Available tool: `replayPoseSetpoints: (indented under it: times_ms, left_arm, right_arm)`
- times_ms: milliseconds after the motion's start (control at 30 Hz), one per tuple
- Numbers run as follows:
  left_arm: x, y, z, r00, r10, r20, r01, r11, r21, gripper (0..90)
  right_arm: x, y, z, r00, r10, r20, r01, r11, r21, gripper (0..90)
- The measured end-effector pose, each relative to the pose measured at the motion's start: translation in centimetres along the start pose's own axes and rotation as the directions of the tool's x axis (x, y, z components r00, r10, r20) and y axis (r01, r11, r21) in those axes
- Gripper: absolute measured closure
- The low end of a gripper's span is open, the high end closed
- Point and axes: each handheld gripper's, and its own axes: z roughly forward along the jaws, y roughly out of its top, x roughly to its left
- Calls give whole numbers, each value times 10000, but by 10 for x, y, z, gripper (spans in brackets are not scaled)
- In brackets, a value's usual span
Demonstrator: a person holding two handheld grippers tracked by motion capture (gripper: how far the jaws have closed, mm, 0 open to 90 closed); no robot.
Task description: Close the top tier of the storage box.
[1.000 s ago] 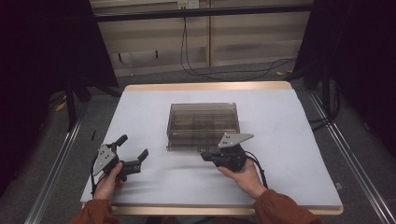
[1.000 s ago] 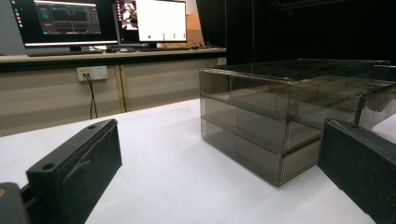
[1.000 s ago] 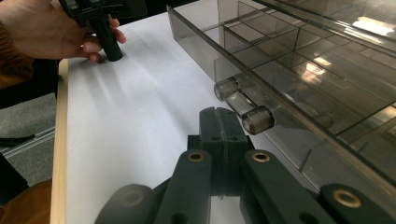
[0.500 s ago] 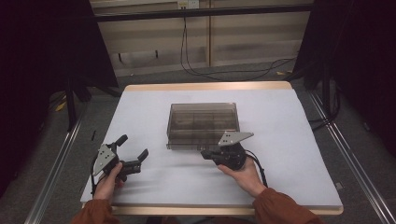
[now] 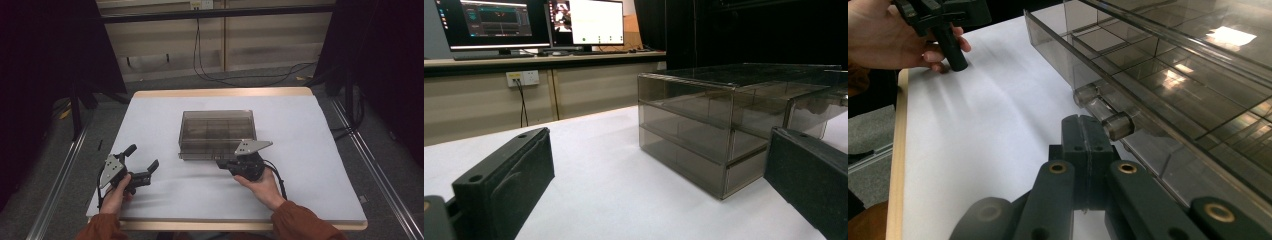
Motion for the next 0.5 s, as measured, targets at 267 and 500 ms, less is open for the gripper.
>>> replayPoseSetpoints:
  times_ms: [267,500]
  left_arm:
    - [0,0,0,10000,74,10,-74,10000,49,0]
    - [0,0,0,10000,25,1,-25,10000,17,0]
  right_arm:
    - [-1,0,0,10000,-3,96,3,10000,-46,900]
    - [-2,0,-1,9998,30,188,-28,9999,-133,900]
